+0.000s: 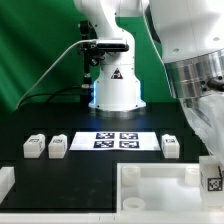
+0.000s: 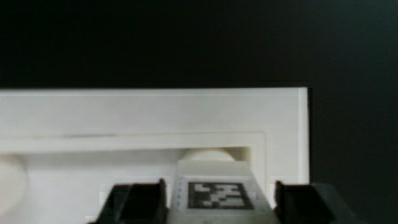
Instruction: Assemble one leg
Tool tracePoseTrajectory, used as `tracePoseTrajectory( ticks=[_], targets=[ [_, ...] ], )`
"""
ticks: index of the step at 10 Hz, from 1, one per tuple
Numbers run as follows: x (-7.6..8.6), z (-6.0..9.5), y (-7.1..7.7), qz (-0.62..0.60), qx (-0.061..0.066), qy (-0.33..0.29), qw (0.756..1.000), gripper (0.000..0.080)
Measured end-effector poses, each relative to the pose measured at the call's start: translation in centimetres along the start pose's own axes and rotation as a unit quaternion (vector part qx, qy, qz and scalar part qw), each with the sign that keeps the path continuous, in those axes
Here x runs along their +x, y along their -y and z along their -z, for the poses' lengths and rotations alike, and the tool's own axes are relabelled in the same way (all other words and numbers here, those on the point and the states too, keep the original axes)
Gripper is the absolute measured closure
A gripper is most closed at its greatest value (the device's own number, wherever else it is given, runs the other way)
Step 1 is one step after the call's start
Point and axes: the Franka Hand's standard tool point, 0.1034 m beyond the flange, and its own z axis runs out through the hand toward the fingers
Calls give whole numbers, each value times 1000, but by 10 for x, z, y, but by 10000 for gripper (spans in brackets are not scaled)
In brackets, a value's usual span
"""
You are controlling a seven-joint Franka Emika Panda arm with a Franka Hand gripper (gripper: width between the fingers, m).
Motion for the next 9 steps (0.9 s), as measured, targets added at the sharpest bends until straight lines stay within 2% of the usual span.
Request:
tracePoseTrajectory(
  ticks=[2,4,5,6,7,9],
  targets=[
    [0,0,0,9,0,0,1000,504],
    [3,0,0,106,0,0,994,504],
    [5,0,0,178,-2,-5,984,239],
    [2,1,0,244,-7,-9,970,239],
    [4,1,0,297,-8,-9,955,162],
    [4,1,0,368,-9,-9,930,153]
  ],
)
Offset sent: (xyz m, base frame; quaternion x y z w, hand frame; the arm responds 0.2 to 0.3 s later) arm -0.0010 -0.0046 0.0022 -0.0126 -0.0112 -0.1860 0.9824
